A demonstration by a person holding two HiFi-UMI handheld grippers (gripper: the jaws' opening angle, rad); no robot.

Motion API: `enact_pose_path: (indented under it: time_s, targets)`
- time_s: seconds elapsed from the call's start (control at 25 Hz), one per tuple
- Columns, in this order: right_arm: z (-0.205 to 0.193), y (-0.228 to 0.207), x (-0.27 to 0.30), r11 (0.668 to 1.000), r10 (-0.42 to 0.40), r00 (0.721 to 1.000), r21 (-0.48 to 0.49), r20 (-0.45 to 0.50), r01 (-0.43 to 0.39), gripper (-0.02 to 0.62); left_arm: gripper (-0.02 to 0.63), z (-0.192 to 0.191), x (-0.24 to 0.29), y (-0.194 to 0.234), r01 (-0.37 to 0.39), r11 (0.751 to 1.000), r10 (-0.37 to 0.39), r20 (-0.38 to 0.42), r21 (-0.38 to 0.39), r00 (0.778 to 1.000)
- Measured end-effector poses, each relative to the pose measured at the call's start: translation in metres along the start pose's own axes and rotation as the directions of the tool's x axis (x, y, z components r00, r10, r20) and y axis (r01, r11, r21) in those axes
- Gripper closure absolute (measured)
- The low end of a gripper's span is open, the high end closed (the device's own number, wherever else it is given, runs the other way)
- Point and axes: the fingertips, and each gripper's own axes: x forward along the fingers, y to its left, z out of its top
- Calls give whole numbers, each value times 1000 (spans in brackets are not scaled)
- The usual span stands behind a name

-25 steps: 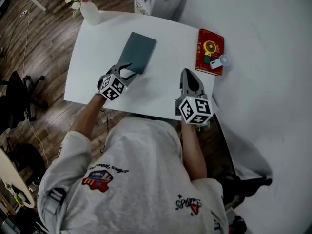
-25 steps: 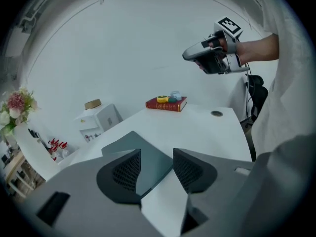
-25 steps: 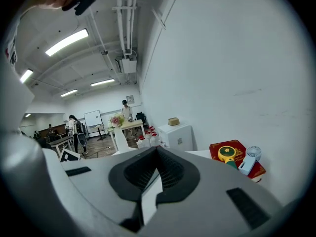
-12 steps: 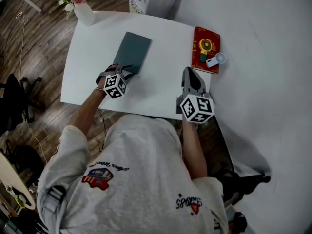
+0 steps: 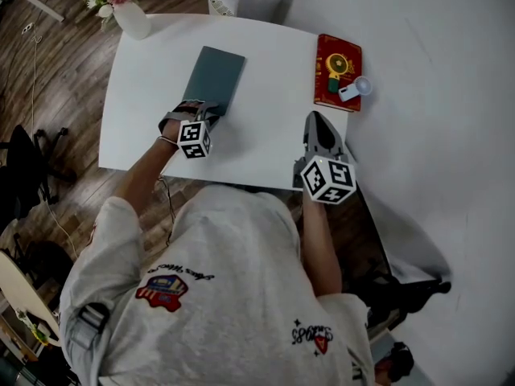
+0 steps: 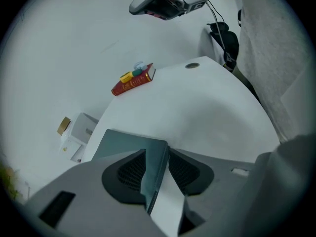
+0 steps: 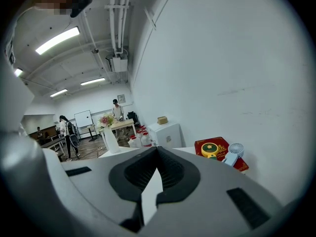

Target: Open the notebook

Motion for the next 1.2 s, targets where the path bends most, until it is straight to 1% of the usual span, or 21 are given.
enact_pose_path:
  time_s: [0.12,0.36,0.48,0.6,0.76,0.88,1.0,1.12,1.2]
  targets:
    - [-2,-4,-3,1000,-11,1000,14,3,11,601,465,-1,6,0,-4,999,5,-24,42,1000]
    - [-4,-4,-9,999,-22,1000,27,2,22,601,478,-3,14,0,12,996,-7,-50,92,999]
    - [-4,-2,-10,999,-23,1000,30,1,23,601,498,0,13,-2,25,993,-19,-54,115,998]
    - [-3,1,-10,999,-17,1000,33,3,17,601,518,0,15,-4,19,990,-10,-64,142,998]
    - [-1,8,-8,1000,-7,1000,27,6,7,601,541,-1,12,-5,31,994,-25,-58,109,998]
    - [-1,11,-6,1000,-1,1000,25,3,1,601,568,-2,8,-2,21,998,-19,-32,66,999]
    - [-4,13,-5,1000,6,1000,23,-2,-6,601,581,1,-2,5,-6,1000,6,29,8,1000]
    - [-7,17,-2,1000,18,1000,25,-9,-17,601,586,4,-17,15,-40,999,42,90,-23,995]
    - [-8,21,0,999,29,1000,23,-11,-28,601,588,6,-25,21,-48,998,53,123,-45,991]
